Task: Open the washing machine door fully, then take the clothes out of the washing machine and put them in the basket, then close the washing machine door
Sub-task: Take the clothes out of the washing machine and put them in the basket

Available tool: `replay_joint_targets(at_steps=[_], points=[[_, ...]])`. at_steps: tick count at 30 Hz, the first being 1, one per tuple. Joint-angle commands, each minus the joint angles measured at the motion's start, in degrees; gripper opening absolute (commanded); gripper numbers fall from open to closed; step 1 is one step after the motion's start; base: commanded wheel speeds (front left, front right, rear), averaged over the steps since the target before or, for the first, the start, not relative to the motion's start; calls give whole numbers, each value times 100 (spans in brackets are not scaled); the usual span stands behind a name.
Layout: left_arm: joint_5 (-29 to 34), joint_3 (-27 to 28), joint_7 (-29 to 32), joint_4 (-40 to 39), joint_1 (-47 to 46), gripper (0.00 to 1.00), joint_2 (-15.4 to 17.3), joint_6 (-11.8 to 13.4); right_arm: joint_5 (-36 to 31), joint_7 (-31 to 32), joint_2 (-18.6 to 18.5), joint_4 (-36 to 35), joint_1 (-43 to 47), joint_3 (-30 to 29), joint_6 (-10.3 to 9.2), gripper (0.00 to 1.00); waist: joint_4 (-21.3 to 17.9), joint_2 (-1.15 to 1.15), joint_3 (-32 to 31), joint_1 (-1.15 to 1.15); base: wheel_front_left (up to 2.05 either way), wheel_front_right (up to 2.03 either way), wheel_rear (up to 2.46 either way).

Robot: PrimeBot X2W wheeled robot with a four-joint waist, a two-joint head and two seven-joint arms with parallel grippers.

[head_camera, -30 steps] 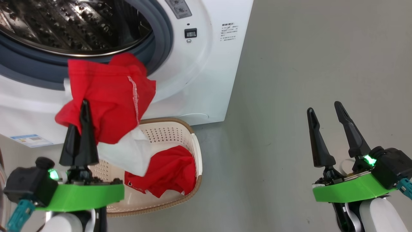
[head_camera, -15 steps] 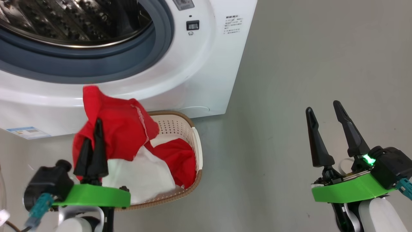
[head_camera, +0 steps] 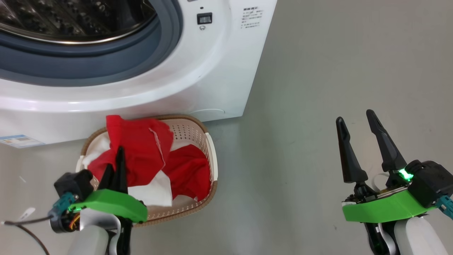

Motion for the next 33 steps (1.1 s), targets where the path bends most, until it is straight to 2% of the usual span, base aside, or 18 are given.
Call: replay_joint_targets(at_steps=[1, 8, 18, 33], points=[[-65, 191, -80, 109, -206, 0, 71, -89, 54, -35, -42, -175, -91, 150, 28, 100, -38, 0, 69, 0, 0, 0, 0], [-162, 149, -149, 1378, -721, 0, 10, -373, 68, -35, -42, -206, -155, 147, 28, 100, -98, 0, 273, 0, 0, 0, 0], [-179, 118, -214, 2922, -1396, 0, -9, -592, 91, -35, -42, -243, -289, 226, 28, 100, -244, 0, 628, 0, 0, 0, 0], [-350, 163, -209, 4458, -2121, 0, -80, -807, 128, -35, -42, -289, -503, 246, 28, 100, -347, 0, 1115, 0, 0, 0, 0]])
